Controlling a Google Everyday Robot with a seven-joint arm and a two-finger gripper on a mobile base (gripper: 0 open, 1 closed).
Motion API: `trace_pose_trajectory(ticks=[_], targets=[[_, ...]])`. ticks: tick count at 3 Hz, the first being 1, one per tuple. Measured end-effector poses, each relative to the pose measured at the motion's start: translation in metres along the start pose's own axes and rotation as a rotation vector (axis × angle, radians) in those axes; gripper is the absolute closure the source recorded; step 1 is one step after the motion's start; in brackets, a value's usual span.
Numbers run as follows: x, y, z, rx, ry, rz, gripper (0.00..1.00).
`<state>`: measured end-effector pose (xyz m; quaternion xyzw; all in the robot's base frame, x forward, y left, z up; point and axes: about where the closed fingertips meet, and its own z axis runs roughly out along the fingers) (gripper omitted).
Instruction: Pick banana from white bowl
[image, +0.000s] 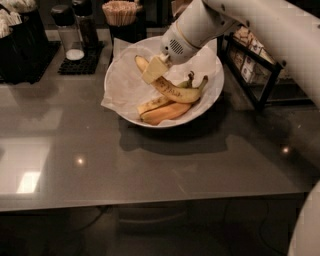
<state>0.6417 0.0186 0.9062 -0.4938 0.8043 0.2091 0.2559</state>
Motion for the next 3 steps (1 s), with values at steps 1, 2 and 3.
trace_pose_trajectory(ticks=[1,2,3], targets=[[-0.002,0.009,-0.024,0.027,0.001,-0.018,1.00],[-0.010,0.018,-0.042,0.040,-0.017,-0.051,1.00],[-0.027,0.026,-0.059,0.034,-0.116,-0.118,1.00]])
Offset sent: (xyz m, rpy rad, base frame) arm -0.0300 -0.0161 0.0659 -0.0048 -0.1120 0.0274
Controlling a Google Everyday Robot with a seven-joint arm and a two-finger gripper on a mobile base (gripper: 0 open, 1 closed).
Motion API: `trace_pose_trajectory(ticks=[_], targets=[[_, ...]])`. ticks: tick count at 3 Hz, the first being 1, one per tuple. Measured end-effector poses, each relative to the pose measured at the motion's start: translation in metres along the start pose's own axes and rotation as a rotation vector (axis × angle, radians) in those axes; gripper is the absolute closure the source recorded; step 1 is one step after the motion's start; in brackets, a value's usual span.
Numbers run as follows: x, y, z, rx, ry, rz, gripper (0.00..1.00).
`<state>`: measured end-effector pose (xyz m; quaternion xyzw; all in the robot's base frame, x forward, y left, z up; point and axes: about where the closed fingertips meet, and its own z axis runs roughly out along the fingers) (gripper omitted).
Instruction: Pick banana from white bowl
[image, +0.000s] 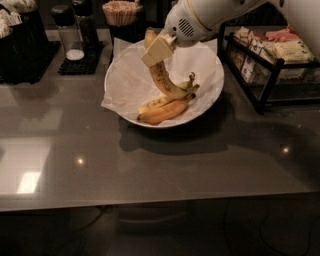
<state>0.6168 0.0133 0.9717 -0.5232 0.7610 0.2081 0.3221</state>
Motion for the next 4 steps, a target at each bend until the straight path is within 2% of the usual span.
trace_pose_trajectory(ticks=[1,2,3,4], targets=[[-0.001,0.001,0.000,-0.004,-0.005,-0.017,1.00],[-0.003,0.004,0.003,-0.005,0.019,-0.032,1.00],[-0.012,0.014,-0.009,0.039,0.077,-0.092,1.00],[-0.022,0.024,-0.031,0.083,0.087,-0.149,1.00]])
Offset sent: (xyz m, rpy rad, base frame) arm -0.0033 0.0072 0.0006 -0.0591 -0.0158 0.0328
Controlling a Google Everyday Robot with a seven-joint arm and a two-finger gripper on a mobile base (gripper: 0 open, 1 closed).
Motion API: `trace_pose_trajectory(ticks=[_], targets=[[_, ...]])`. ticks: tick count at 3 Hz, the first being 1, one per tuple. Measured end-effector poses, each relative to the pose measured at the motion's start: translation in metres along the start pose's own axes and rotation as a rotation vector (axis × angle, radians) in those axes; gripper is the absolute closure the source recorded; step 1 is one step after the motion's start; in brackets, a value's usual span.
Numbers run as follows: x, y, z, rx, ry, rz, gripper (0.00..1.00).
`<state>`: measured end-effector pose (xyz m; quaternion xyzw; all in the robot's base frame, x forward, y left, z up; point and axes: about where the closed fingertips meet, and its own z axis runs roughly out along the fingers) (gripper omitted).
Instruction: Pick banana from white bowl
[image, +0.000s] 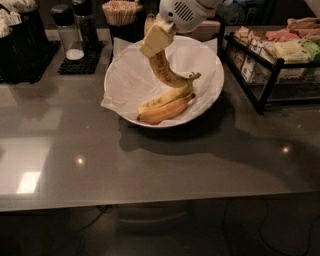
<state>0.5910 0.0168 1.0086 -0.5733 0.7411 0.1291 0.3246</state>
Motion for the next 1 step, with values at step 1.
trace_pose_trajectory(ticks=[1], targets=[[-0.0008,0.0005,-0.0011,0.002,-0.001,-0.002,1.00]])
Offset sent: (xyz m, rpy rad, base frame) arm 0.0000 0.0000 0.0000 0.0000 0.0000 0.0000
